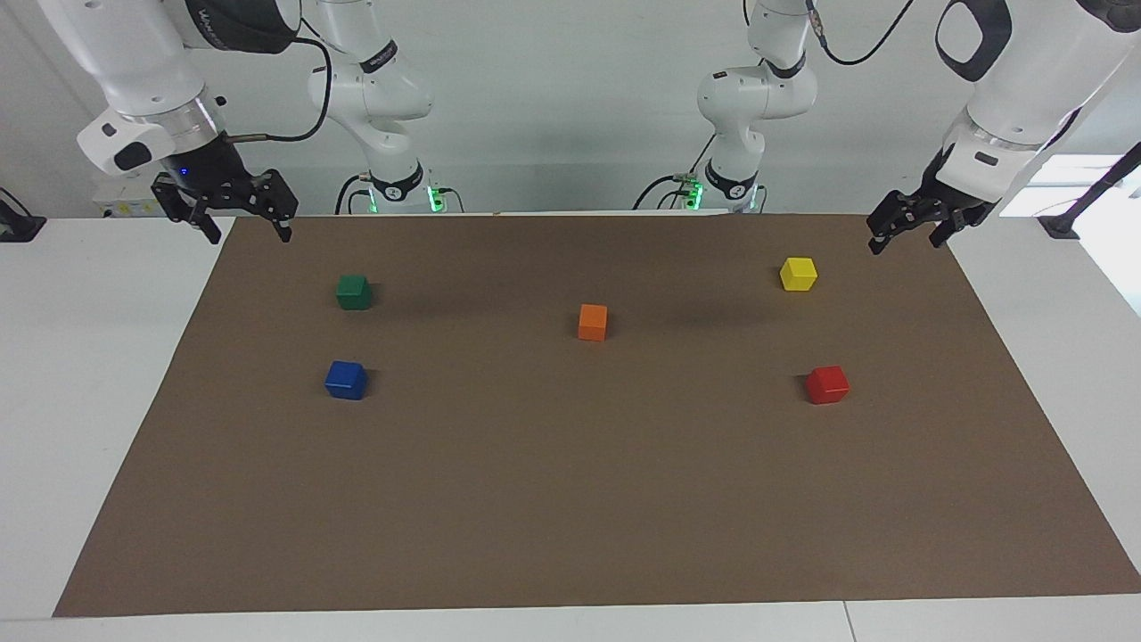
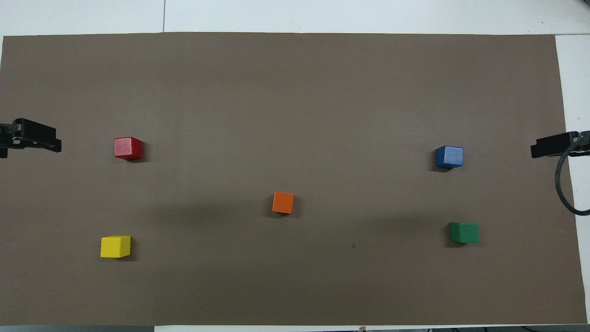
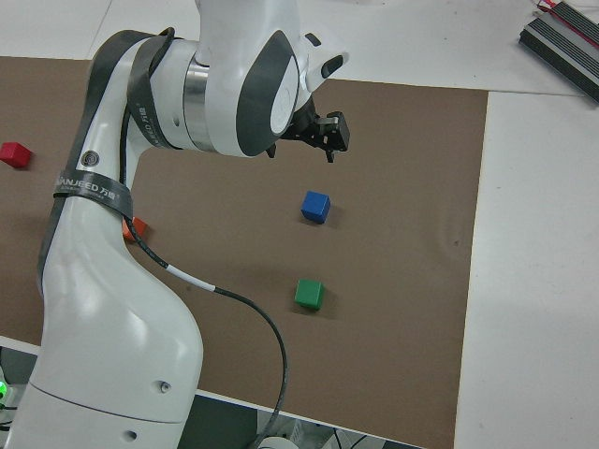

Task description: Transfer red block to right arm and stack on blue block

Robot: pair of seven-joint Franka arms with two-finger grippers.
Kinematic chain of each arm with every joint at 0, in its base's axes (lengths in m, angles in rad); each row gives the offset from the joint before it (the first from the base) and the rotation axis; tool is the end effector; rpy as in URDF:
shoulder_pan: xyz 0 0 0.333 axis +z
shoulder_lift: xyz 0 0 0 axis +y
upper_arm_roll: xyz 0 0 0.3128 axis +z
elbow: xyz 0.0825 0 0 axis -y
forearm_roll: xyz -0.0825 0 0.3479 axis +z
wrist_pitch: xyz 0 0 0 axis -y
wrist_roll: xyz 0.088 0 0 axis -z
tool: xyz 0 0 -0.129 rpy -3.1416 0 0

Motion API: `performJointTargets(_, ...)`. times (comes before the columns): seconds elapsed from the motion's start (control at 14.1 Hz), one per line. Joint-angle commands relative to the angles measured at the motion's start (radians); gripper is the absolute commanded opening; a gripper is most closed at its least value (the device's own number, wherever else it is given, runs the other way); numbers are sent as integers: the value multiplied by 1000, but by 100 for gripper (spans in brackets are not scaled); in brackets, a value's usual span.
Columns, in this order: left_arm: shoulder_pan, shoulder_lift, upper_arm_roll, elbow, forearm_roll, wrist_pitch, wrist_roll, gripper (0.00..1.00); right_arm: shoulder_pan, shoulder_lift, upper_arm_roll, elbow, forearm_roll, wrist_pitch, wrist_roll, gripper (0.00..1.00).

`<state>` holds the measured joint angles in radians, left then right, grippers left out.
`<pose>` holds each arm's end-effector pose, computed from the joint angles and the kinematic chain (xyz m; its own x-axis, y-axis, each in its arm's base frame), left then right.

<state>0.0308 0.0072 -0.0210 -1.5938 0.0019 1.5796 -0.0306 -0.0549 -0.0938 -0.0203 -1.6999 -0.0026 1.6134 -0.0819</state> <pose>0.5202 0.0054 0.5863 0.9990 0.0404 -0.0213 0.0403 -0.9992 -0.0024 0.4909 -0.0378 0.5940 1.0000 0.0069 0.0072 0.0069 -1.0000 0.0013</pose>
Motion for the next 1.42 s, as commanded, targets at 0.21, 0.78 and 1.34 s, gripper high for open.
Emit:
performJointTargets(0.21, -9, 92, 7, -158, -5, 257, 29, 100, -14, -43, 8, -66, 26, -4, -44, 100)
performJointTargets(0.78, -9, 189, 23, -370, 33, 632, 78, 100, -48, -27, 6, -208, 315, 72, -107, 100)
performJointTargets(1.34, -42, 298, 20, -387, 32, 738, 1, 100, -69, 114, 6, -326, 825, 161, -410, 100)
